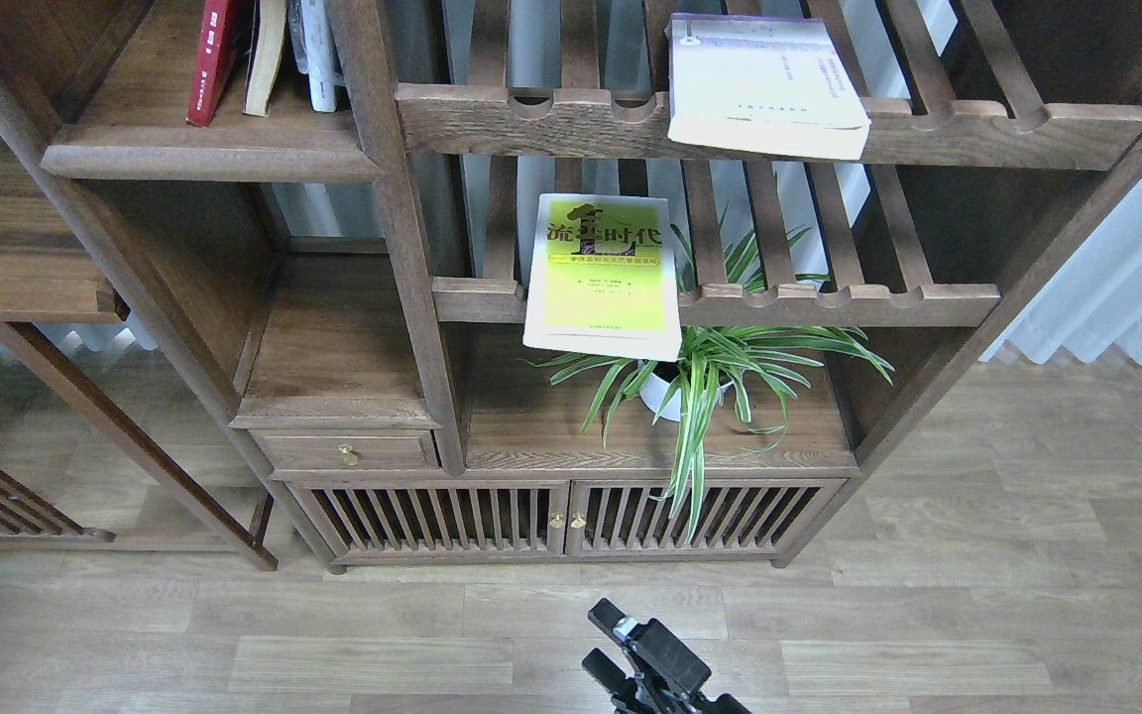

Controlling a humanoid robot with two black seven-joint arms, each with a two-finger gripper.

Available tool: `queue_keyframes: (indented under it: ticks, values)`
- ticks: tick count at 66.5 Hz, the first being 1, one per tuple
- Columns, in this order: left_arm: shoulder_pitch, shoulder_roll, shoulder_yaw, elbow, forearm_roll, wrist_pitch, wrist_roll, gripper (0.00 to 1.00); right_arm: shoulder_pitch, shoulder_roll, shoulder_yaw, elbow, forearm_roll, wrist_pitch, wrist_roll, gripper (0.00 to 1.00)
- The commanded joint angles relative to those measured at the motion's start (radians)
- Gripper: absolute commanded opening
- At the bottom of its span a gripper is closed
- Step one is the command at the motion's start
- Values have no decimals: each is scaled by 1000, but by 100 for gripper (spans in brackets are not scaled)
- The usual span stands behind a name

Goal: Organize books on shelf
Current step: 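Withdraw the left gripper and raise the right gripper toward the shelf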

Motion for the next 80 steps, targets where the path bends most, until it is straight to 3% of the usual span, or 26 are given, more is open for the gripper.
queue_keyframes:
  ticks: [1,9,16,22,36,41,42,44,45,48,51,64,80]
  values:
    - [1,5,-60,-28,-58,-36,8,100,-1,0,1,16,2,0,5,98]
    - [3,14,-77,-16,-179,-143,-3,100,-3,17,-5,39,0,0,14,98]
    - [12,15,-95,-15,-211,-189,-1,100,-3,19,-13,45,0,0,14,98]
    - [28,14,-114,-15,-213,-190,-9,100,-1,17,-13,47,0,0,12,98]
    - [37,26,-183,-27,-220,-190,17,100,-3,13,4,59,0,0,3,98]
    - [67,29,-226,-24,-252,-190,86,100,-3,10,6,68,0,0,3,98]
    - [81,35,-236,-22,-280,-190,149,100,-1,10,7,74,0,0,3,98]
    - [90,40,-244,-19,-302,-190,193,100,-1,8,9,79,0,0,3,98]
    - [109,43,-259,-18,-334,-190,254,100,-1,8,15,85,0,0,2,98]
    - [138,43,-276,-16,-374,-190,331,100,-1,10,25,93,0,0,0,98]
    - [173,43,-299,-25,-410,-190,367,100,0,10,38,102,0,0,0,98]
    - [339,20,-345,-85,-509,-190,355,97,37,10,84,163,2,0,-3,98]
    - [584,-129,-384,-173,-627,-190,390,91,91,13,98,193,0,0,-3,98]
